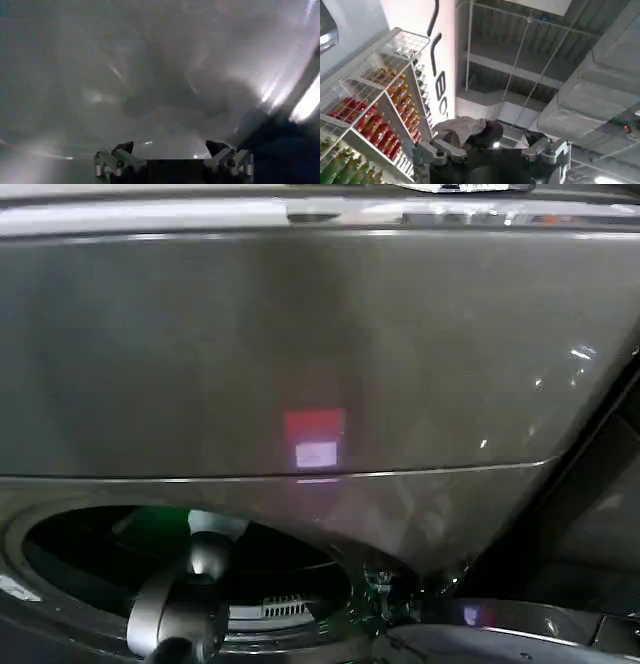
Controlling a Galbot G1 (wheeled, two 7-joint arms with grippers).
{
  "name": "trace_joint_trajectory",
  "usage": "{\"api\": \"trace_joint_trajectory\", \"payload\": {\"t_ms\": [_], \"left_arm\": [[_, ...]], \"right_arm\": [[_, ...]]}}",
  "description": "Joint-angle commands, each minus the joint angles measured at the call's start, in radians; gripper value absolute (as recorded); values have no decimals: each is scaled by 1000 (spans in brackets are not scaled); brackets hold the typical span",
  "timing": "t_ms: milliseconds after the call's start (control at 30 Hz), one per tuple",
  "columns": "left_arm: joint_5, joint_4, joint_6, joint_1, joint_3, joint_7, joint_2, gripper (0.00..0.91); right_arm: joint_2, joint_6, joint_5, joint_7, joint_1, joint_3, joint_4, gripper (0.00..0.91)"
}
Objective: Grasp the clothes from the dryer.
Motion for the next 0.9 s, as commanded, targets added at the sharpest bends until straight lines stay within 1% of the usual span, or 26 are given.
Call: {"api": "trace_joint_trajectory", "payload": {"t_ms": [33,367,467,533,600,733,900], "left_arm": [[342,-1,-197,-11,-2,180,-49,907],[412,5,-183,-34,-13,299,-49,907],[390,0,-194,-36,-14,358,-49,907],[361,4,-215,-40,-14,382,-49,907],[346,6,-275,-46,-17,392,-49,907],[305,5,-339,-58,-19,420,-49,907],[261,15,-389,-72,-19,430,-49,907]], "right_arm": [[-3,-2,1,0,-4,3,6,907],[2,-1,2,-2,-4,-3,4,907],[1,0,2,-2,-1,-7,0,907],[-1,0,1,-3,0,-7,-1,907],[-1,1,1,-4,-1,-6,-2,907],[2,4,0,-6,1,-8,-7,907],[4,5,-1,-7,8,-16,-8,907]]}}
